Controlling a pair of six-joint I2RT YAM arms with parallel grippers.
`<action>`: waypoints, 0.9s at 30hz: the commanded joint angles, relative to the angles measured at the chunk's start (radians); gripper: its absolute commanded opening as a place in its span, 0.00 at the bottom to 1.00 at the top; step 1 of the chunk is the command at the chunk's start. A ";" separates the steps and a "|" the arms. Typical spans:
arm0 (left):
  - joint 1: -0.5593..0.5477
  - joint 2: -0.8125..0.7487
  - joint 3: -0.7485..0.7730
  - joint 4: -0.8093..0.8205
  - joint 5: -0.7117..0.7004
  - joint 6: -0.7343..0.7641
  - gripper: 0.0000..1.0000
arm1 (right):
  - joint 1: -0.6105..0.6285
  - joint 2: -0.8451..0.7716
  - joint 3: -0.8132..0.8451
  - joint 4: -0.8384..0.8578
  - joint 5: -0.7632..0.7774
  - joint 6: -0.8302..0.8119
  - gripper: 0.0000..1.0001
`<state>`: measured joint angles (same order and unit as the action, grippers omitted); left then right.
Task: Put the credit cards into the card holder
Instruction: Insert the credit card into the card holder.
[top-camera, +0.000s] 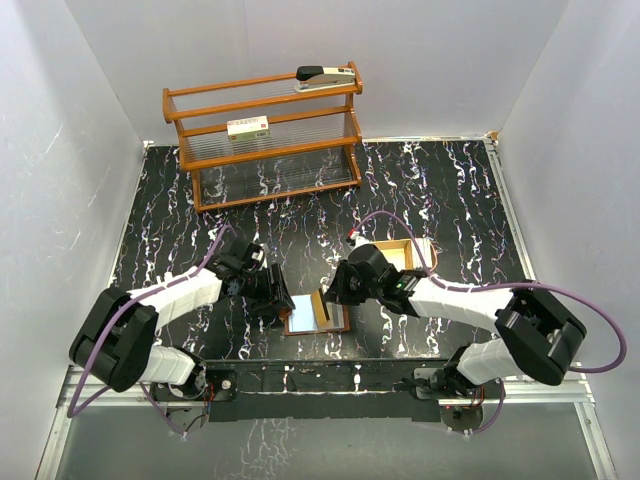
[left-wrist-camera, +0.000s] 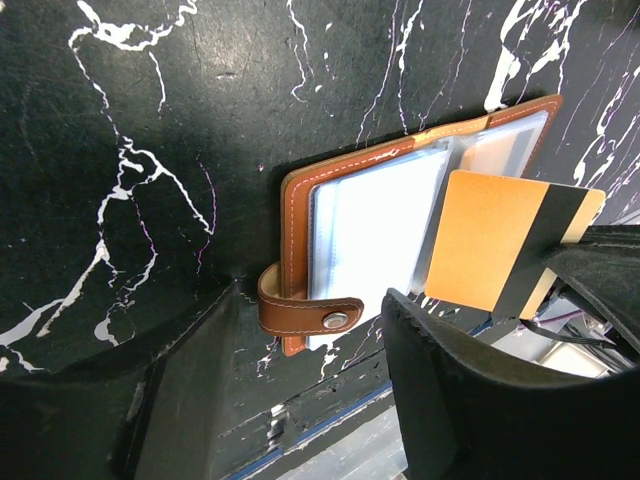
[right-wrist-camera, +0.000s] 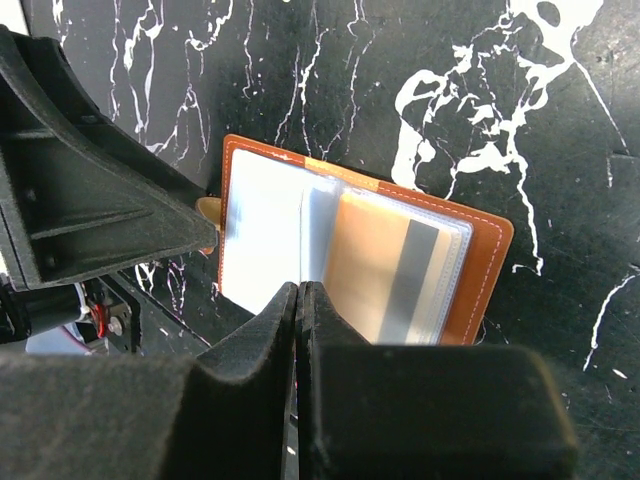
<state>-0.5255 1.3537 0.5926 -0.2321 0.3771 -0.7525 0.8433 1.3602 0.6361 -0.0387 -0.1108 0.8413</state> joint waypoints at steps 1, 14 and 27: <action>0.000 0.010 -0.023 -0.006 0.002 -0.001 0.56 | 0.004 0.007 -0.021 0.081 0.014 0.005 0.00; 0.000 0.039 -0.065 0.052 0.024 -0.020 0.34 | 0.004 0.031 -0.052 0.100 0.031 0.039 0.00; 0.000 0.033 -0.059 0.023 -0.012 -0.009 0.12 | 0.003 0.035 -0.067 0.081 0.075 0.039 0.00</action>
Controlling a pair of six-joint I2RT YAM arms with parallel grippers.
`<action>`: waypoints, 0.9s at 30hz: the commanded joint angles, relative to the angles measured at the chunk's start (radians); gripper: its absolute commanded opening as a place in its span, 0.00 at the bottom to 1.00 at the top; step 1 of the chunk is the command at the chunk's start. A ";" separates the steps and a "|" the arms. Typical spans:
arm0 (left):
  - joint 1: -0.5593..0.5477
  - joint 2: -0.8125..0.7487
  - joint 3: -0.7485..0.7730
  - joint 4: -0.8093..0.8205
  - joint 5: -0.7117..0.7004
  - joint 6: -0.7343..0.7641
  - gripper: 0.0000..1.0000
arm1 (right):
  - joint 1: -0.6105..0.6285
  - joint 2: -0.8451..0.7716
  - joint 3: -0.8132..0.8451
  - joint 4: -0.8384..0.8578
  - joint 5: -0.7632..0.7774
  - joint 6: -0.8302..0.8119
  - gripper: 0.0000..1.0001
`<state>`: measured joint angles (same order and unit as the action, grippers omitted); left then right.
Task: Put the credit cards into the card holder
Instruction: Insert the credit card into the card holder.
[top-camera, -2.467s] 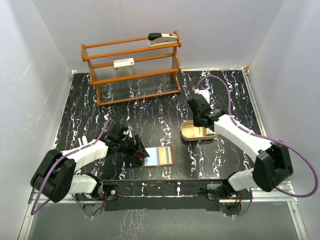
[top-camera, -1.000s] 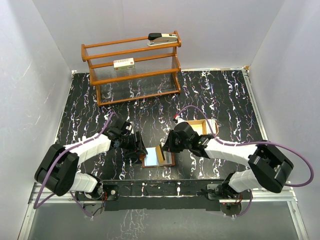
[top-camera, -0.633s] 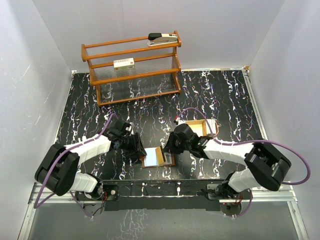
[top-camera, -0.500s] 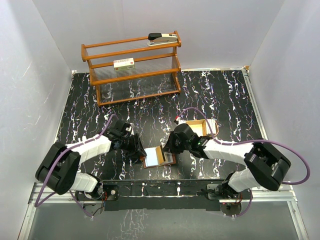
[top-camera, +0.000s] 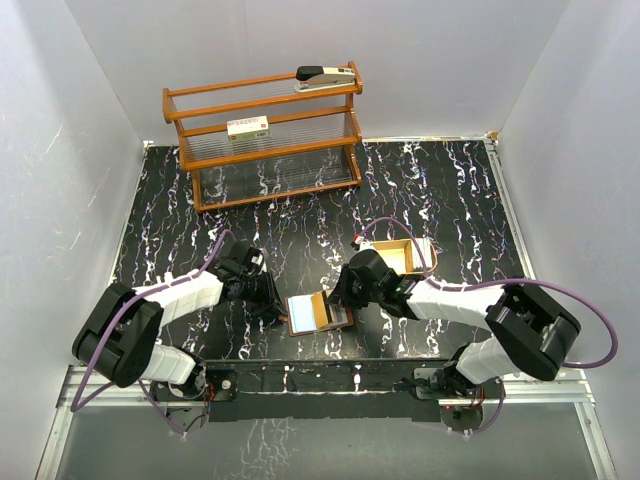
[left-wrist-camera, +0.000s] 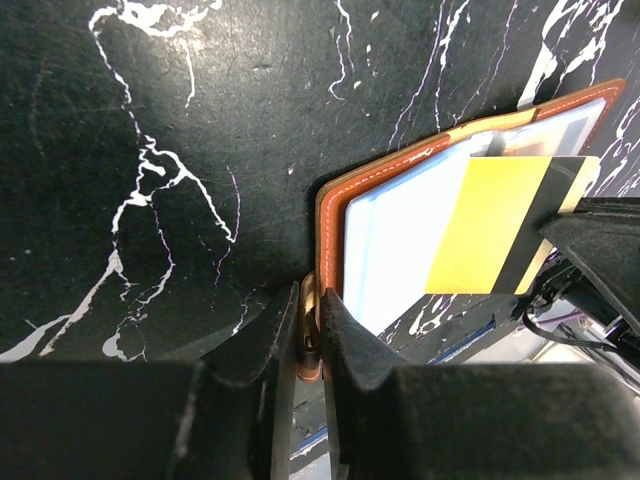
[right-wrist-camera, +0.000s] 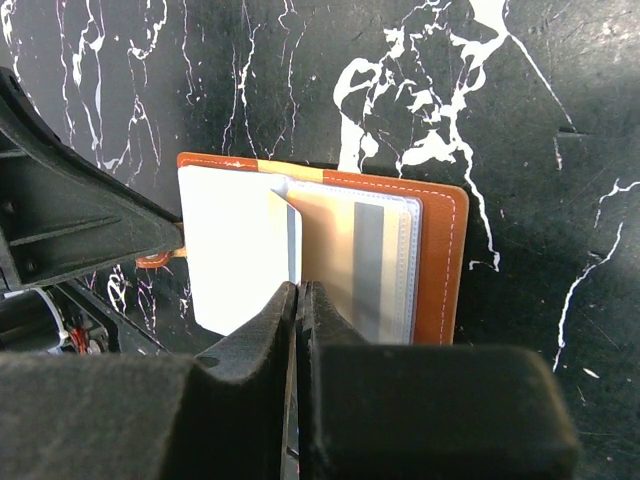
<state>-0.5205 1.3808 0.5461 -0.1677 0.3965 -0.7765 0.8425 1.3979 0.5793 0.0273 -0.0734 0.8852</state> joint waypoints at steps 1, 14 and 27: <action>-0.005 0.004 -0.010 -0.046 -0.036 0.017 0.11 | 0.004 0.000 -0.013 0.018 0.040 -0.004 0.00; -0.005 0.010 -0.002 -0.059 -0.049 0.032 0.05 | 0.003 0.036 -0.006 0.012 0.068 -0.053 0.00; -0.005 0.030 0.015 -0.082 -0.071 0.055 0.00 | -0.004 0.072 0.074 -0.100 0.100 -0.207 0.00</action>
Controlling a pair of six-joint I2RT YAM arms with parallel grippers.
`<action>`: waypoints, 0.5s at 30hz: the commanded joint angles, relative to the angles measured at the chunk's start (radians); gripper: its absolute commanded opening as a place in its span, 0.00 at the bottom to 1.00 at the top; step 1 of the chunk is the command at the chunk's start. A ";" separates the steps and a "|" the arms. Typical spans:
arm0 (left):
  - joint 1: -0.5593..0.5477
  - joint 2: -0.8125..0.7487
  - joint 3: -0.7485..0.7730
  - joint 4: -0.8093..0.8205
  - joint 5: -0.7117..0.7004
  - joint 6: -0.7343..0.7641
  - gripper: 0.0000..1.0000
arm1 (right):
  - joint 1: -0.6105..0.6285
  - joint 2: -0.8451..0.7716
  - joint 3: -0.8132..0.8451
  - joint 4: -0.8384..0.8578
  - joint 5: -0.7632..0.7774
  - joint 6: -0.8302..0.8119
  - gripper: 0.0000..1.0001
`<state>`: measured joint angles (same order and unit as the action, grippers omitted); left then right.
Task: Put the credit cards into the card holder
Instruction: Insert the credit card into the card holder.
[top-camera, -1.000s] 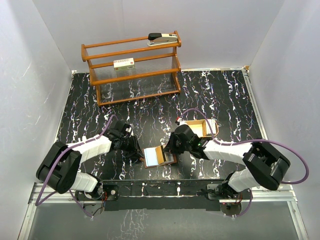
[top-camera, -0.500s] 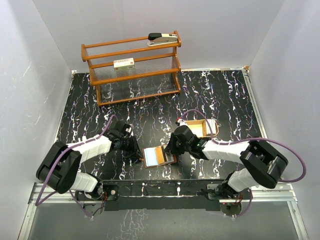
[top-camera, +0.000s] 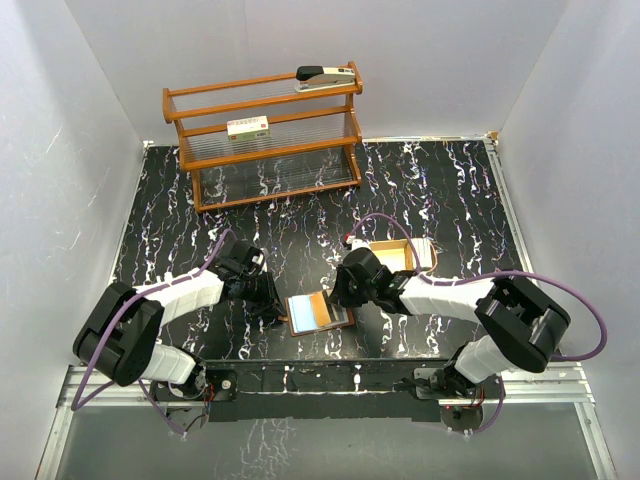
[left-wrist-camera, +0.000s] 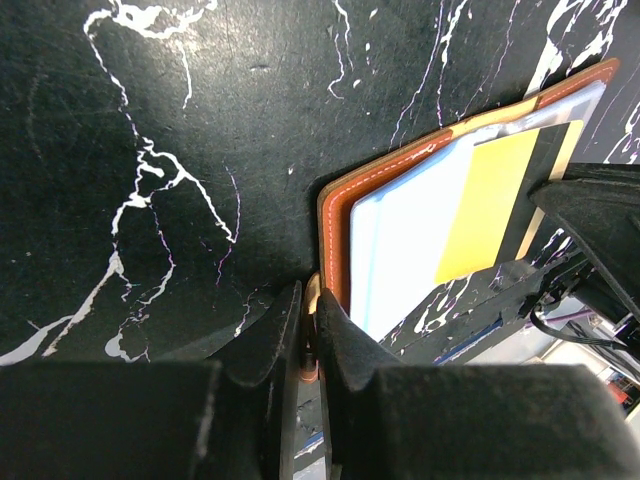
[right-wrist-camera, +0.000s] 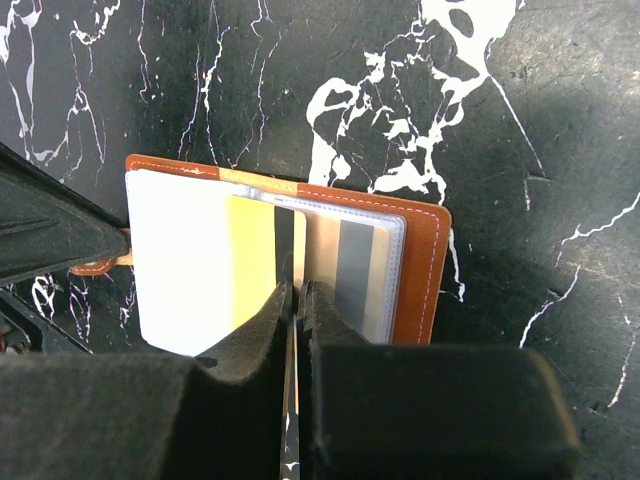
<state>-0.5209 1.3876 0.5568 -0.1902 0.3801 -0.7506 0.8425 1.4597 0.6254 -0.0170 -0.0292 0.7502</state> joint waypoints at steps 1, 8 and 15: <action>-0.005 0.025 0.003 -0.060 -0.055 0.030 0.00 | -0.003 0.009 0.029 -0.059 0.058 -0.077 0.00; -0.005 0.025 0.005 -0.060 -0.052 0.030 0.00 | -0.005 0.000 0.043 -0.081 0.071 -0.112 0.00; -0.004 0.028 0.007 -0.060 -0.051 0.026 0.00 | -0.005 0.014 0.047 -0.083 0.059 -0.127 0.00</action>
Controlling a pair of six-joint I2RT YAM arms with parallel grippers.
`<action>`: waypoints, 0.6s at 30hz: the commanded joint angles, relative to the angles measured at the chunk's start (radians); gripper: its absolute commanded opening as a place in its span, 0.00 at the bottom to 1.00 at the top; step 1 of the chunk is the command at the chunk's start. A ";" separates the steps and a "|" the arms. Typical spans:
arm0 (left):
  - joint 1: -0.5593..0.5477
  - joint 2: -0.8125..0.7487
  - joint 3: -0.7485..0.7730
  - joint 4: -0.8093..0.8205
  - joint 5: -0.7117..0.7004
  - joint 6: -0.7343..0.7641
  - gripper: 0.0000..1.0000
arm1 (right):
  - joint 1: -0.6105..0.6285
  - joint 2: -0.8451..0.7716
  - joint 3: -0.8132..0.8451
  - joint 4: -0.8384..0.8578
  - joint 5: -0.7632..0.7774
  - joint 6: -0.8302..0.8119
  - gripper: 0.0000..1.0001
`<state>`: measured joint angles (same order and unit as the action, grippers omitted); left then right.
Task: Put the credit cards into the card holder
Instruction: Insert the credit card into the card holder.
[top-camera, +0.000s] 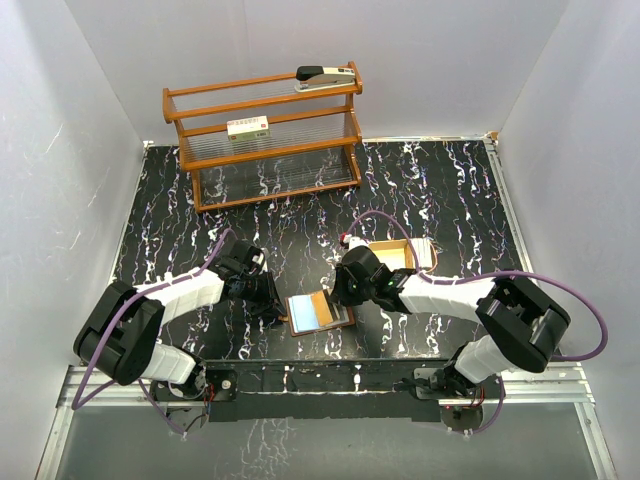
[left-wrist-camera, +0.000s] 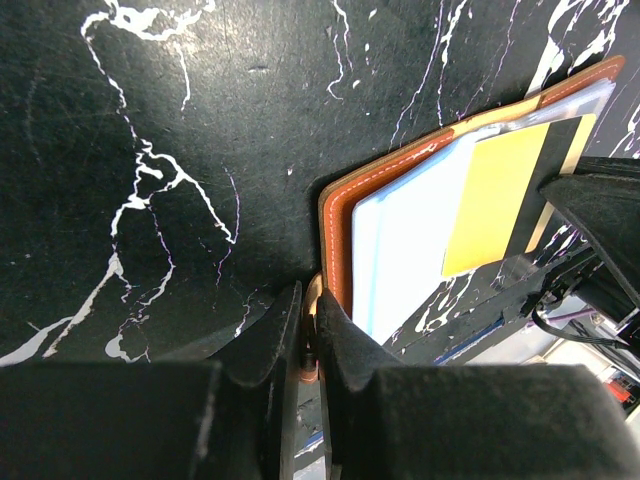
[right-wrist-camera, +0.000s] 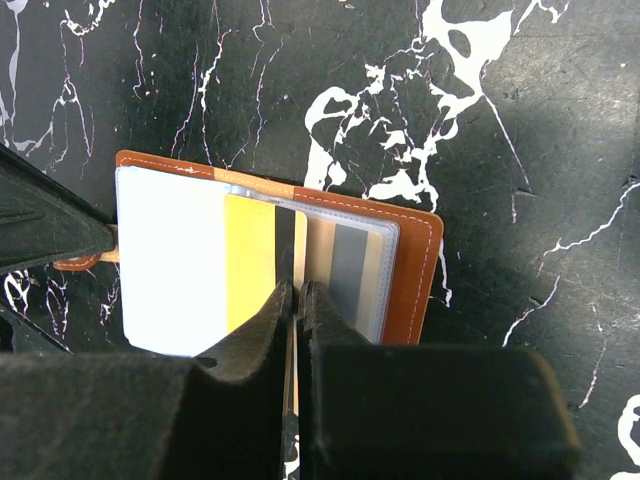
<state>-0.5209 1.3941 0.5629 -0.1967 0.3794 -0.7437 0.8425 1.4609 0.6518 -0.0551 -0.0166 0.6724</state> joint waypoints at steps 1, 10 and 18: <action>-0.004 0.022 0.000 -0.053 -0.049 0.020 0.00 | -0.005 0.014 0.020 -0.040 0.045 -0.048 0.00; -0.005 0.025 -0.005 -0.040 -0.037 0.012 0.00 | -0.005 0.030 -0.006 0.041 0.014 -0.028 0.00; -0.005 0.020 -0.024 -0.011 -0.010 -0.010 0.00 | -0.005 0.033 -0.020 0.053 0.002 0.065 0.00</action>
<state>-0.5209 1.3975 0.5629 -0.1902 0.3855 -0.7486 0.8413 1.4807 0.6506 -0.0235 -0.0292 0.6868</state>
